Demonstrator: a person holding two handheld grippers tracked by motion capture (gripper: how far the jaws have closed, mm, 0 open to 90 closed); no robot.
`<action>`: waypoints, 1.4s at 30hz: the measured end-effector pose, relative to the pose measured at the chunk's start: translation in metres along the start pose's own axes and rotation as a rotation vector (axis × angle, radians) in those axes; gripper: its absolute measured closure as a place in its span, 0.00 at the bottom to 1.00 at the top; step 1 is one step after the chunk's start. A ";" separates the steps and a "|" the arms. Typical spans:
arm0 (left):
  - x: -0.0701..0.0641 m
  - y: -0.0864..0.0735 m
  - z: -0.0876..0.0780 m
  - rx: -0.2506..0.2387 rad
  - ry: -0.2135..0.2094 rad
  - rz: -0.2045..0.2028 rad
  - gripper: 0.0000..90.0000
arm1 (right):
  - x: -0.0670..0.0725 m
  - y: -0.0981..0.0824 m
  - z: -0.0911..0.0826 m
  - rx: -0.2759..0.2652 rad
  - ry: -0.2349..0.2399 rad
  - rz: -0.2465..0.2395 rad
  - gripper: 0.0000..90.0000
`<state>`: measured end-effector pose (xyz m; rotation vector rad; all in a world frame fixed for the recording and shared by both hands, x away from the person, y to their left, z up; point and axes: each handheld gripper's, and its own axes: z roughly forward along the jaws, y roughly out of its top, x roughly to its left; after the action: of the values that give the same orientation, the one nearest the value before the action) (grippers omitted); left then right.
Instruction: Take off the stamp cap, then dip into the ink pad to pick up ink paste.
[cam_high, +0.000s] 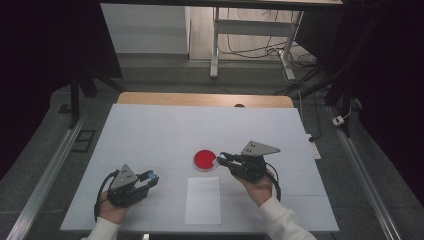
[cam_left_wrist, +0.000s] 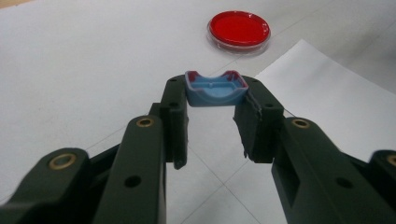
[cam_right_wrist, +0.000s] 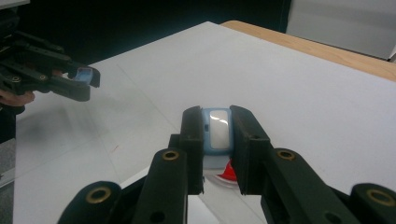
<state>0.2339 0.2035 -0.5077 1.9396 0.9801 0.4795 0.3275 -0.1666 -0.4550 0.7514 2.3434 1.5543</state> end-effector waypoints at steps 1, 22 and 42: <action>0.000 0.000 0.000 -0.001 0.000 -0.001 0.72 | -0.001 0.001 0.001 0.002 -0.001 0.001 0.83; 0.001 -0.001 0.000 0.001 0.002 -0.003 0.72 | -0.007 0.017 0.033 0.069 0.016 -0.035 0.83; 0.001 -0.001 0.000 -0.004 -0.001 -0.006 0.72 | -0.017 0.015 0.070 0.160 -0.018 -0.068 0.83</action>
<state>0.2342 0.2046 -0.5086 1.9327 0.9840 0.4768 0.3776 -0.1156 -0.4718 0.7086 2.4754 1.3395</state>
